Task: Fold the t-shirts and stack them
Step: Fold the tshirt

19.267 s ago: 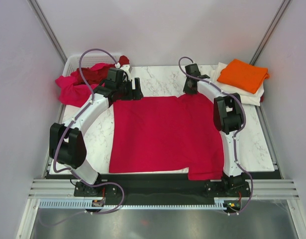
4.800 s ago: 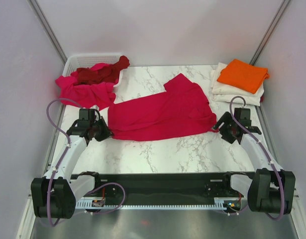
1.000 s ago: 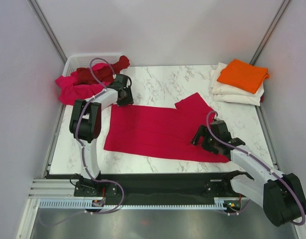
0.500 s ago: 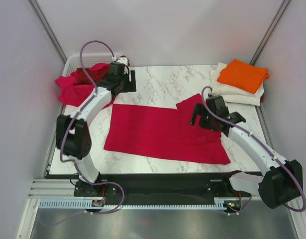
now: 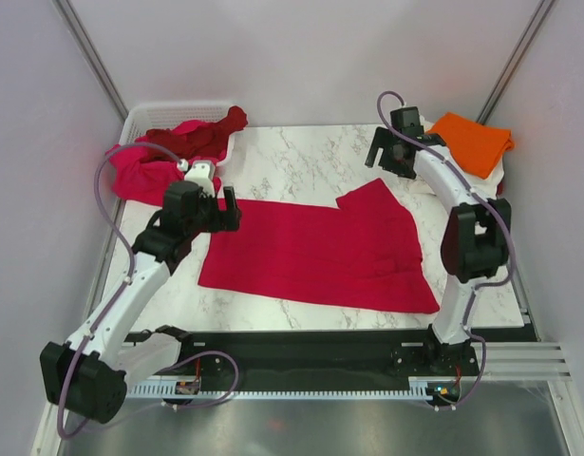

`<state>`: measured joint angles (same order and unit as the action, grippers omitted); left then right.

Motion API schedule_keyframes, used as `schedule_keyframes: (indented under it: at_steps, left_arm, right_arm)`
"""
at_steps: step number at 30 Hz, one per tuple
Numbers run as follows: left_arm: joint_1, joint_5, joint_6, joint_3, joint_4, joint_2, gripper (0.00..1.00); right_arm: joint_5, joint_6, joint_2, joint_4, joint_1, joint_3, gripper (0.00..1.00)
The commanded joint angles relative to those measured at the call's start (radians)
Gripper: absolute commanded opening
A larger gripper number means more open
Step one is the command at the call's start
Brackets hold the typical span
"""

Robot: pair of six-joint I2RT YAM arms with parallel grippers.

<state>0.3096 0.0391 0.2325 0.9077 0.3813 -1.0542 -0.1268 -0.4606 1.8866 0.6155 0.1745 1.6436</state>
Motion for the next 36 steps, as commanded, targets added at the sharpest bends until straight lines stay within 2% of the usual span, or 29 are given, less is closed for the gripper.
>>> schedule_keyframes:
  at_steps: [1,8,13,17,20,21,23,25,27,29,30,33,34,36]
  left_arm:
    - [0.0,0.007,-0.047,-0.074,-0.009,0.095,0.97]
    - [0.0,0.055,-0.058,-0.078,-0.007,0.092,0.98]
    - [0.0,0.047,-0.055,-0.084,-0.009,0.099,0.98]
    - [0.0,0.041,-0.055,-0.084,-0.009,0.091,0.98]
    - [0.0,0.038,-0.055,-0.084,-0.009,0.086,0.98]
    - [0.0,0.038,-0.055,-0.085,-0.007,0.083,0.98]
    - [0.0,0.039,-0.056,-0.086,-0.009,0.08,0.98]
    - [0.0,0.044,-0.058,-0.086,-0.009,0.077,0.98]
    - [0.0,0.05,-0.059,-0.086,-0.009,0.069,0.98]
    - [0.0,0.05,-0.059,-0.084,-0.009,0.057,0.98]
    - [0.0,0.048,-0.061,-0.079,-0.009,0.051,0.99]
    - [0.0,0.047,-0.058,-0.052,-0.009,0.004,1.0]
    - [0.0,0.05,-0.053,-0.04,-0.007,-0.028,1.0]
    - [-0.001,0.056,-0.035,0.014,-0.007,-0.078,1.0]
  right_arm:
    - [-0.043,0.063,0.109,0.05,0.0,0.171,0.94]
    - [-0.07,0.082,0.336,0.056,-0.003,0.298,0.9]
    - [-0.111,0.079,0.387,0.04,-0.003,0.282,0.88]
    - [-0.093,0.082,0.419,0.013,-0.004,0.274,0.81]
    - [-0.093,0.079,0.442,0.009,-0.003,0.268,0.72]
    - [-0.089,0.079,0.444,-0.002,-0.003,0.263,0.64]
    - [-0.096,0.076,0.444,-0.014,-0.003,0.237,0.61]
    - [-0.1,0.074,0.442,-0.033,-0.003,0.213,0.52]
    - [-0.096,0.074,0.442,-0.043,-0.004,0.193,0.37]
    - [-0.083,0.076,0.437,-0.054,-0.007,0.18,0.28]
    - [-0.079,0.082,0.434,-0.065,-0.007,0.177,0.16]
    - [-0.082,0.096,0.416,-0.056,-0.009,0.186,0.01]
    - [-0.094,0.099,0.389,-0.051,-0.009,0.188,0.0]
    - [-0.224,0.105,0.347,-0.02,-0.004,0.193,0.0]
